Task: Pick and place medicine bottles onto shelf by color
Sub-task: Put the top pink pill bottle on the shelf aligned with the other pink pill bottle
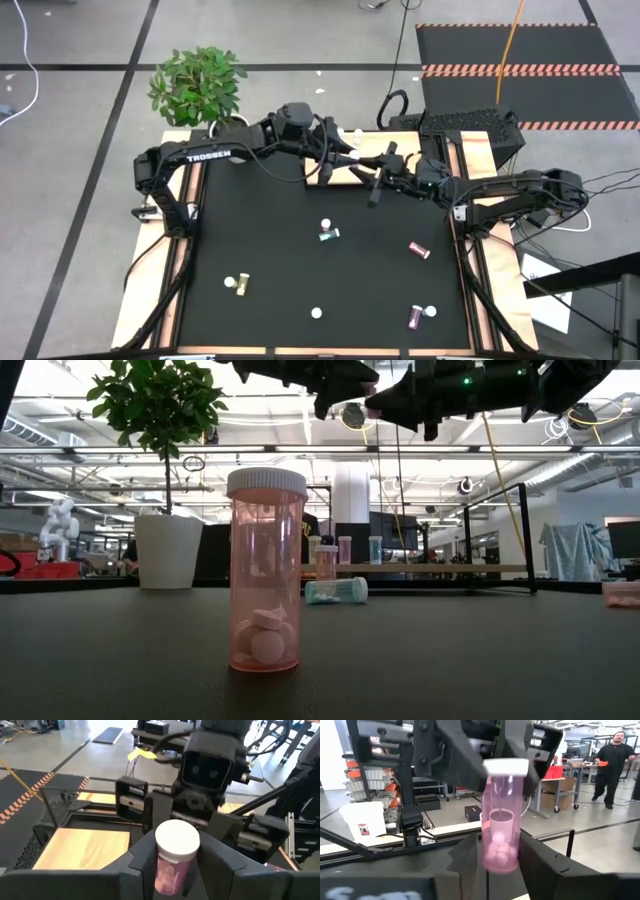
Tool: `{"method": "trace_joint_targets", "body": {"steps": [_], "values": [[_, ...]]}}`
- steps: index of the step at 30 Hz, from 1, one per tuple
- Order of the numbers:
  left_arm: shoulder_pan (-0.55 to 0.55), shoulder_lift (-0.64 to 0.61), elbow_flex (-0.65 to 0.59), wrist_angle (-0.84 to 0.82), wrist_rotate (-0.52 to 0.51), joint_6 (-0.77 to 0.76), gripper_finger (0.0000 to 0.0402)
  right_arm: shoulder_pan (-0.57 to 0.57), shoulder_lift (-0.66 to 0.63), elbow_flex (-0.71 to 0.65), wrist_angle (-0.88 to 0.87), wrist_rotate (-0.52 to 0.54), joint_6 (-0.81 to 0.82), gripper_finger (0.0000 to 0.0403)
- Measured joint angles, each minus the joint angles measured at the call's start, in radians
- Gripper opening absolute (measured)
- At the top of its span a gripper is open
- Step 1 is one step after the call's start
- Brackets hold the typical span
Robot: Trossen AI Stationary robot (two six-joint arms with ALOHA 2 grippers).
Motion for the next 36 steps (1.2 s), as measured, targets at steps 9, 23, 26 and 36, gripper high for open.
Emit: {"method": "trace_joint_targets", "body": {"steps": [9, 23, 26, 36], "values": [[0.029, 0.000, 0.001, 0.003, -0.004, -0.001, 0.0124, -0.011, -0.001, 0.000, -0.081, 0.076, 0.015, 0.0190], [0.056, 0.000, 0.001, 0.022, -0.067, 0.021, 0.0124, -0.019, -0.194, -0.001, -0.477, 0.206, 0.083, 0.0208], [0.056, 0.000, 0.001, 0.053, -0.083, 0.024, 0.0124, -0.023, -0.247, -0.001, -0.559, 0.204, 0.122, 0.0208], [0.056, 0.110, 0.002, 0.276, -0.103, -0.013, 0.0124, -0.021, -0.428, -0.001, -0.810, 0.203, 0.252, 0.0208]]}}
